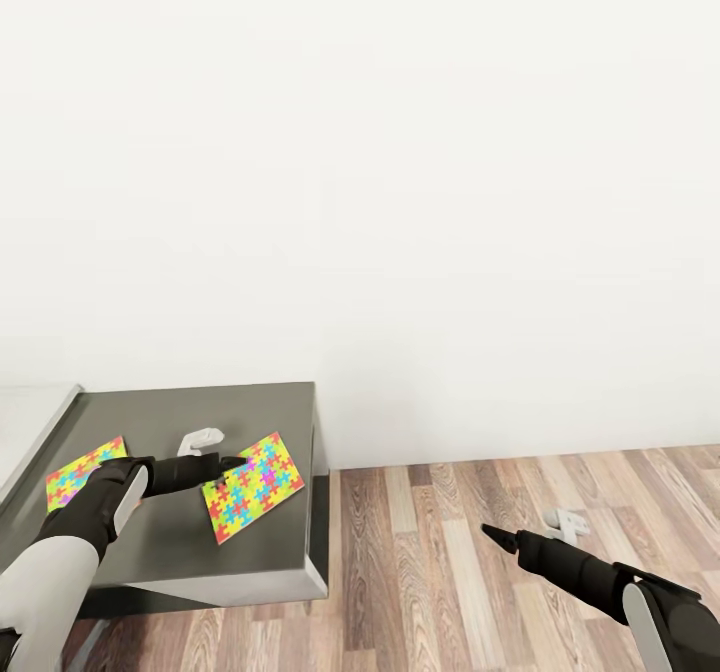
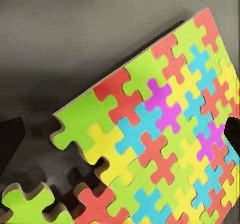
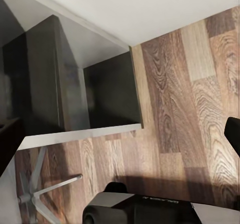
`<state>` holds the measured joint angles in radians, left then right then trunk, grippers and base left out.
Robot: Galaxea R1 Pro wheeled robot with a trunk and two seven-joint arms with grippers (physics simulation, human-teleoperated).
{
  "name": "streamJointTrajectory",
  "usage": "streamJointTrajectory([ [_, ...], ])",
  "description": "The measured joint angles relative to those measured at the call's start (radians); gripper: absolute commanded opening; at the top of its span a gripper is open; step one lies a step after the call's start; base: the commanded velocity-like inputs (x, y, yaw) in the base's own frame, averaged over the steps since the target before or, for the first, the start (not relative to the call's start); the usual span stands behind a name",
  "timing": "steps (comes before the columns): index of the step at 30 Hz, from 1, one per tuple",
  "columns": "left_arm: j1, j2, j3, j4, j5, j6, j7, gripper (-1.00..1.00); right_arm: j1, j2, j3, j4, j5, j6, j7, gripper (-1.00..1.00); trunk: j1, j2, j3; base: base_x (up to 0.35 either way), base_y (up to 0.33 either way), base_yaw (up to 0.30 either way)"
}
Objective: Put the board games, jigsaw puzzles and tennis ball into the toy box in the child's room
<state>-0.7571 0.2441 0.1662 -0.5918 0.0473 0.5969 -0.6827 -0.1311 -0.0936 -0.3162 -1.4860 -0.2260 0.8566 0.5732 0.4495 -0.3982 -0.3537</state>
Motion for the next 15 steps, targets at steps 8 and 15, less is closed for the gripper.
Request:
streamJointTrajectory([
  [8, 0.0, 0.0, 0.0, 0.0, 0.0, 0.0, 0.0, 1.0, 0.0, 0.0, 0.0, 0.0, 0.001, -0.001, 0.0, 1.0, 0.0, 0.0, 0.0, 0.0, -0.149, 0.0],
  [15, 0.0, 0.0, 0.0, 0.0, 0.0, 0.0, 0.0, 1.0, 0.0, 0.0, 0.0, 0.0, 0.001, -0.001, 0.0, 1.0, 0.0, 0.0, -0.001, 0.0, -0.013, 0.0],
])
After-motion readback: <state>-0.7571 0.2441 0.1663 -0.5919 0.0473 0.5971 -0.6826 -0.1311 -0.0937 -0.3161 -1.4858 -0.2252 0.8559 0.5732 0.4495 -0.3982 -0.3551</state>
